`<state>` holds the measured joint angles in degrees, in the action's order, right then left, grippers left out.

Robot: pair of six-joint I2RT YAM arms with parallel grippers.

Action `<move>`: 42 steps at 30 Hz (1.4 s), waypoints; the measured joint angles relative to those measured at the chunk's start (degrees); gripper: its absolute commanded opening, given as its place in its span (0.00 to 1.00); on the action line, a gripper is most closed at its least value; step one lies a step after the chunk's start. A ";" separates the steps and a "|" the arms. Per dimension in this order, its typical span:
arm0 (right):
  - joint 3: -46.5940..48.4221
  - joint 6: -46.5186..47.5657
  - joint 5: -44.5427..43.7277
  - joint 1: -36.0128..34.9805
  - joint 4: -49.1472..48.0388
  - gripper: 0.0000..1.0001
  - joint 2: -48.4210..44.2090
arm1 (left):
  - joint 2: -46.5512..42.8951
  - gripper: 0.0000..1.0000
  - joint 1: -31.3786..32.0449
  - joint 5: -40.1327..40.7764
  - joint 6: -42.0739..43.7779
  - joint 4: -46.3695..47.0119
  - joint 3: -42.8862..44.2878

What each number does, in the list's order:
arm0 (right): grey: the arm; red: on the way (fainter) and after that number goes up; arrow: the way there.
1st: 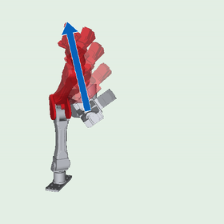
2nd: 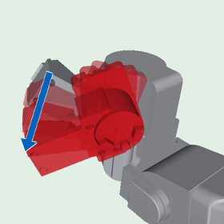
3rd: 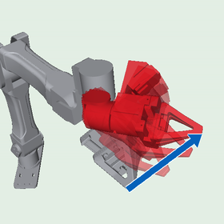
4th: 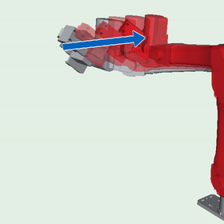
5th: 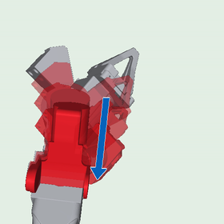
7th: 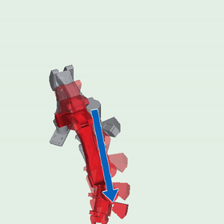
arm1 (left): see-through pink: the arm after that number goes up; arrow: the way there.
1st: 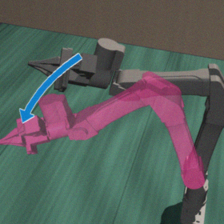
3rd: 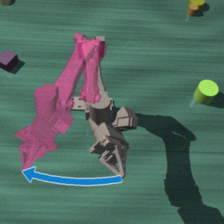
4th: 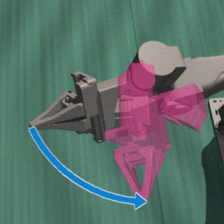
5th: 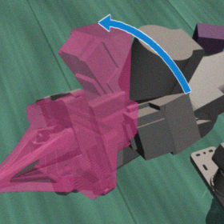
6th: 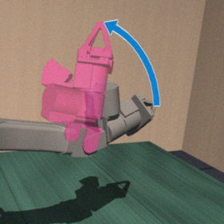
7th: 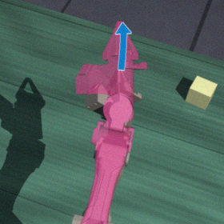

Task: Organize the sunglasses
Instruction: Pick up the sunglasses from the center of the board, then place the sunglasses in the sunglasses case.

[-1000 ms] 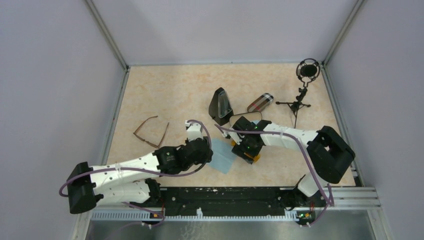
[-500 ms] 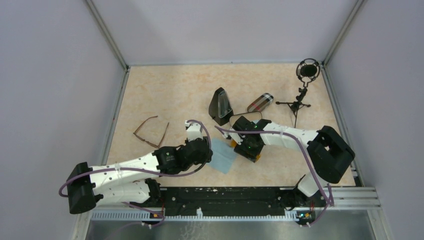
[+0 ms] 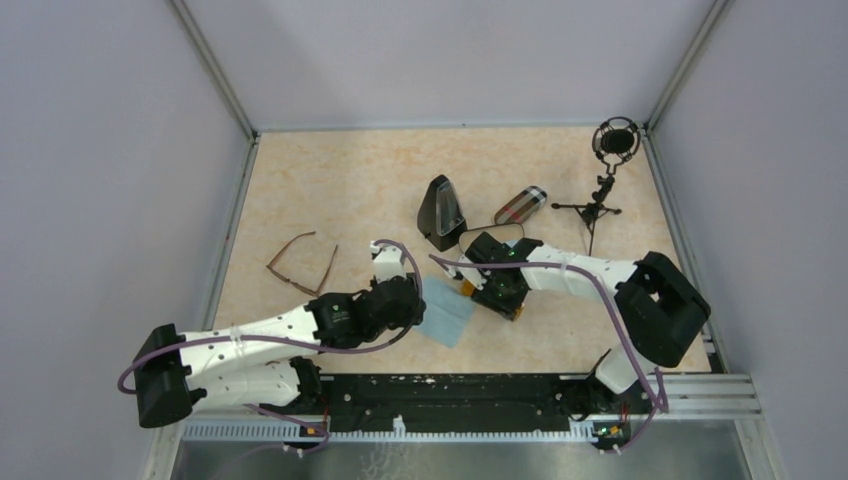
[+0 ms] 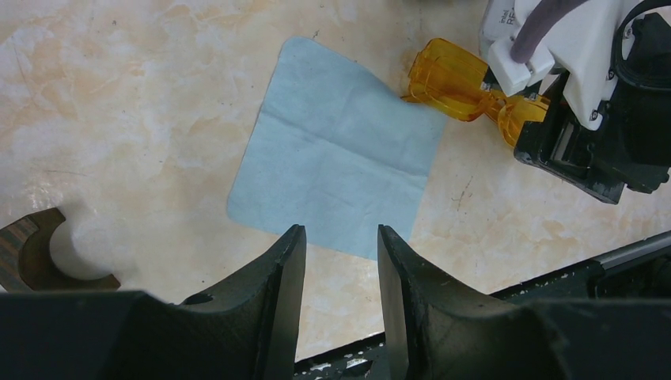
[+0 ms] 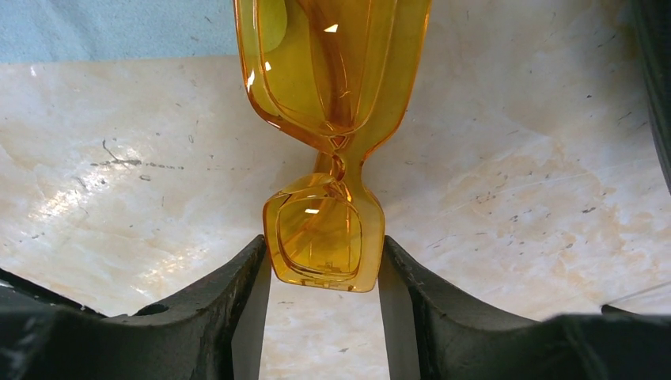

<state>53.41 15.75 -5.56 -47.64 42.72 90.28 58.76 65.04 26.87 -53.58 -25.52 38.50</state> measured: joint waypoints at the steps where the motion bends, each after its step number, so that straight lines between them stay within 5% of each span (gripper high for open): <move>1: 0.00 0.35 -0.04 0.00 0.13 0.30 -0.09 | 0.02 0.46 0.00 0.02 0.17 0.13 -0.04; 10: -0.04 6.40 -0.44 1.97 5.55 0.22 -7.08 | 9.42 0.49 -1.57 0.79 6.40 3.61 3.93; 25: -0.26 18.34 3.63 18.29 13.86 0.20 -25.16 | 33.38 0.44 -11.69 -8.24 9.62 23.91 14.38; 31: -6.91 21.44 3.91 19.21 13.07 0.19 -25.33 | 42.12 0.38 -11.72 -8.44 7.08 27.56 20.63; 42: -11.19 25.51 4.98 23.74 8.35 0.19 -20.04 | 43.43 0.35 -12.20 -8.48 4.15 30.75 20.68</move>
<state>42.22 41.25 -0.58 -23.90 51.07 70.24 102.19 52.84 18.39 -49.43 5.23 59.18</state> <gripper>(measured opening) 0.468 0.367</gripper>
